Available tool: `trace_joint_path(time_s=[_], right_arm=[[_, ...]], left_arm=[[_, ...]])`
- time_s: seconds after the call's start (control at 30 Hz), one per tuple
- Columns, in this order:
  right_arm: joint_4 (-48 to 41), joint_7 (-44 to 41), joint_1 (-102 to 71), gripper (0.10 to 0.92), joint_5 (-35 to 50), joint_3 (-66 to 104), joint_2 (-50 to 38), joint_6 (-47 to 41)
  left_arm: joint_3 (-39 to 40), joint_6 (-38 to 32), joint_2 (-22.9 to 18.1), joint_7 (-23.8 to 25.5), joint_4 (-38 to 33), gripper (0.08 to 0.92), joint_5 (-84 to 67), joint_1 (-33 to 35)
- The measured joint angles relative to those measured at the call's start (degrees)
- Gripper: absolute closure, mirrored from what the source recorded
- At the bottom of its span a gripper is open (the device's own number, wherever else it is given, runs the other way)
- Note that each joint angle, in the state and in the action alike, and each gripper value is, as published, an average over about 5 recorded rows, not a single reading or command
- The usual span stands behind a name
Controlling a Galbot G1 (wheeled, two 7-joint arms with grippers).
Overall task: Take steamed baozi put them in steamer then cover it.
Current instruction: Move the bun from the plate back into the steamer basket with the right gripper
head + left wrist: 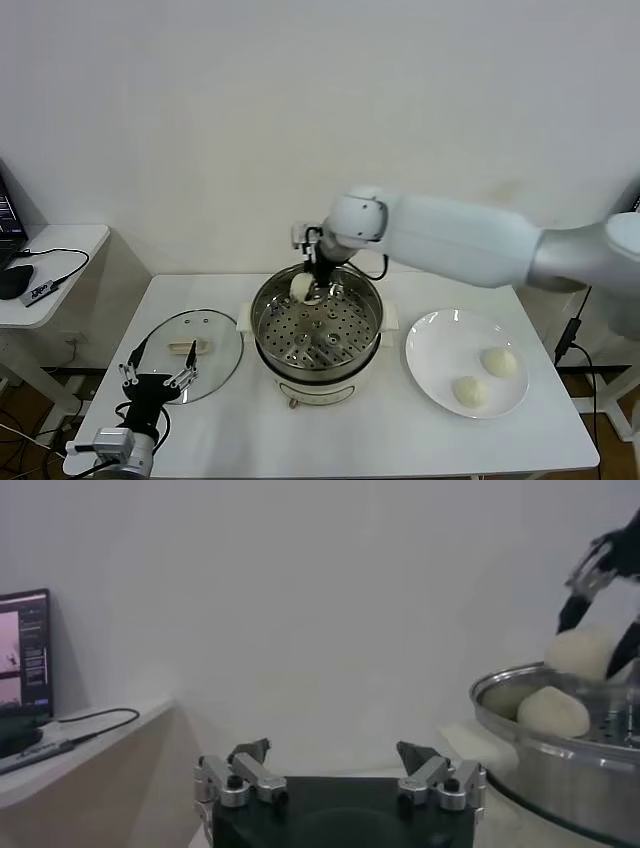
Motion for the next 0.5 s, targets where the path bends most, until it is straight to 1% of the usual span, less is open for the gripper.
trace_joint_path(time_s=[0.5], right_arm=[[-2.53,0.67,-3.27,0.431,1.38,-0.12,4.66,-3.5]], left_arm=[[0.0,-0.09,-0.15,0.07,0.48,0.177,-0.04,-0.05]])
